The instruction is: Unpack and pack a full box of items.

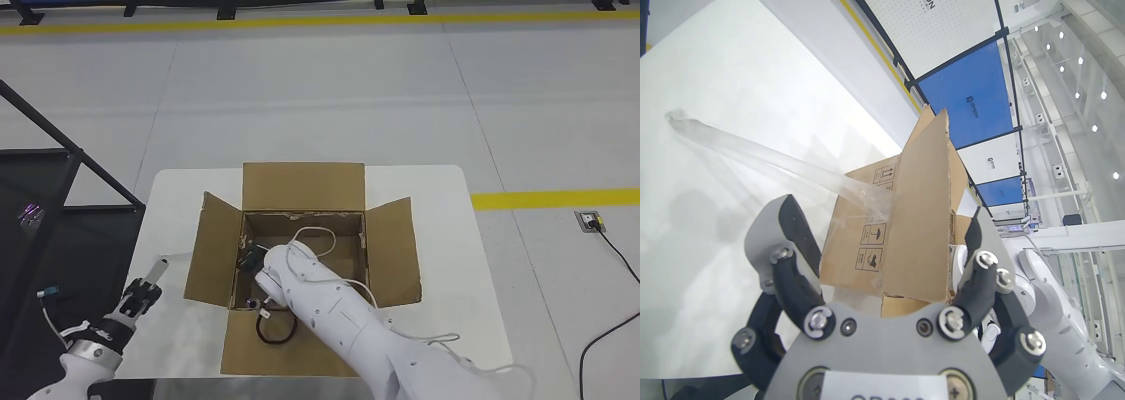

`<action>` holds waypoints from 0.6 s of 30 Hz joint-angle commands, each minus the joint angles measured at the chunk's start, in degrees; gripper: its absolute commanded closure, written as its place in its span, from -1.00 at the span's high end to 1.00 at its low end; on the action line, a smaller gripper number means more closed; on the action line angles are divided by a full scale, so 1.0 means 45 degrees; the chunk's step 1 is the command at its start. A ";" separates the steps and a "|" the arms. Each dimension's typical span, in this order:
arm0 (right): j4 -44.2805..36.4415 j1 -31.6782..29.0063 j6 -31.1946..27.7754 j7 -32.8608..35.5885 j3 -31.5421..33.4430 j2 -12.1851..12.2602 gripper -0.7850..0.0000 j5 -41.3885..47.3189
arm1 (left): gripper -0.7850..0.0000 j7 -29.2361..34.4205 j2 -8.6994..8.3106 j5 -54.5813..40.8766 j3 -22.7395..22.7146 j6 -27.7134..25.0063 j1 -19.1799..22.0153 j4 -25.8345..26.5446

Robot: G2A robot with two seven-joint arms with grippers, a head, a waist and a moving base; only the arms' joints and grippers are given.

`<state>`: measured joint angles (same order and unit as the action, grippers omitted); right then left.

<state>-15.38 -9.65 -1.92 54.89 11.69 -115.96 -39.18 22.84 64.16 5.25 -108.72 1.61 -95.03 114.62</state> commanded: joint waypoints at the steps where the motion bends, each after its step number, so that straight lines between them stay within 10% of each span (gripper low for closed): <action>1: 0.0054 -0.0053 0.0027 -0.0072 0.0008 0.0003 -0.03 0.0032 | 1.00 0.0009 0.0004 -0.0080 -0.0073 -0.0048 -0.0056 0.0016; 18: 0.0426 -0.0422 0.0438 -0.0727 -0.0059 0.0008 -0.16 0.0547 | 1.00 0.0169 0.0009 -0.0053 -0.0367 -0.0121 -0.0311 0.0232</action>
<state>-13.45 -11.46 -0.27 51.75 11.52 -115.91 -36.77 23.58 64.19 5.06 -110.31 1.07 -96.36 115.62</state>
